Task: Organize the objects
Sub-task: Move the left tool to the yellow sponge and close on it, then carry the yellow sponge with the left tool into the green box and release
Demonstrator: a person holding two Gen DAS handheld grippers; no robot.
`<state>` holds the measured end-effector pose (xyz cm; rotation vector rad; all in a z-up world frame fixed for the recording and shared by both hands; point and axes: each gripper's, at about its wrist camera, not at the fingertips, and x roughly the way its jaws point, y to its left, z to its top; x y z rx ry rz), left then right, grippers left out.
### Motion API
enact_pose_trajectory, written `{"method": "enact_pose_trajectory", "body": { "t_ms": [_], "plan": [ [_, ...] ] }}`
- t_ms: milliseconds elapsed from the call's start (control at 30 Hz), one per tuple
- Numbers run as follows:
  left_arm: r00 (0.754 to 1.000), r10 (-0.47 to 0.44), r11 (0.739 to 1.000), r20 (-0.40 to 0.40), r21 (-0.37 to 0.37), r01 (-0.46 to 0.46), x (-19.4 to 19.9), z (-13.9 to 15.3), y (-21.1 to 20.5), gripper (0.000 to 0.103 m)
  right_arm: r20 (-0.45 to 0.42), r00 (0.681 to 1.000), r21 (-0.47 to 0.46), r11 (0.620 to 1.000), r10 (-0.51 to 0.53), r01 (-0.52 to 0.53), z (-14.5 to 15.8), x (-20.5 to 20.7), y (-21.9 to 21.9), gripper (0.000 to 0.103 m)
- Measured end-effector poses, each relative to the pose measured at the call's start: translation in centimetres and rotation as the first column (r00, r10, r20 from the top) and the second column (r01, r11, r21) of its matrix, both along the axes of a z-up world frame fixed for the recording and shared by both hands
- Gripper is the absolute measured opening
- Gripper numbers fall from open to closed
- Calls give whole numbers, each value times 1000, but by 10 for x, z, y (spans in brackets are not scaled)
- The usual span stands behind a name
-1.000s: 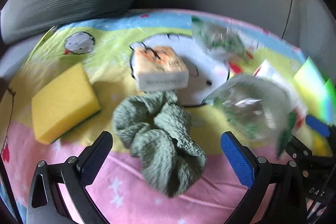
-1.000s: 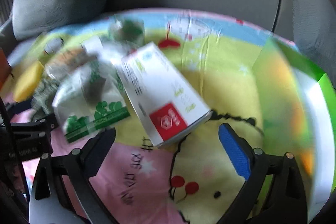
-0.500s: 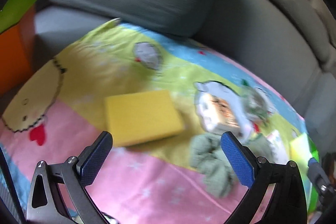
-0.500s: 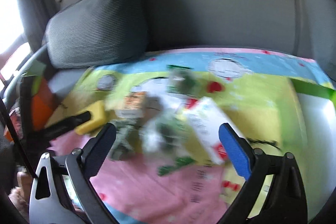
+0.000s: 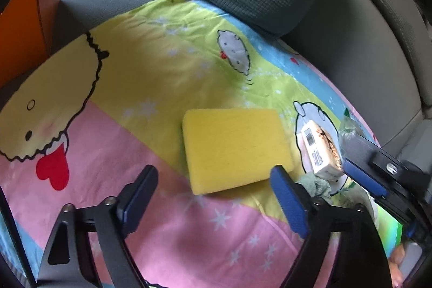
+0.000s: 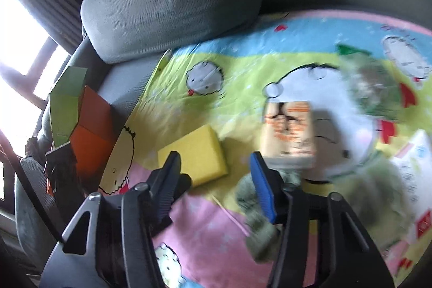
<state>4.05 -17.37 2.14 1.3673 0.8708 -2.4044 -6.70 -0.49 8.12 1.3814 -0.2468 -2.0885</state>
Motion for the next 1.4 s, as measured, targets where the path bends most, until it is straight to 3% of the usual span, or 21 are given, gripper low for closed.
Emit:
{"method": "enact_pose_trajectory", "body": {
  "t_ms": [233,300,567,800,900,1067,1400],
  "plan": [
    [999,-45,995,-11,86,46,-4,-10,-2,61,54,998,50,998,43,-45,-23,-15,-41,46],
    [999,-50,992,-22,116,52,-5,-13,-3,59,56,998,84,996,39,-44,-31,-18,-47,46],
    [996,-86,994,-36,67,88,-6,-7,2,55,100,994,32,999,40,-43,-52,-18,-42,38],
    [976,-154,988,-153,1,156,3,29,27,54,-9,1000,-28,999,-23,23,-12,2,-10,38],
    [955,-209,978,-212,-30,207,9,48,45,54,-68,996,-36,998,-60,58,8,16,12,38],
    [895,-334,942,-295,-98,320,15,77,87,54,-135,976,-69,984,-170,162,33,41,66,38],
    [751,-562,826,-346,-185,533,21,106,186,55,-185,889,-119,908,-418,402,56,86,167,39]
  ]
}}
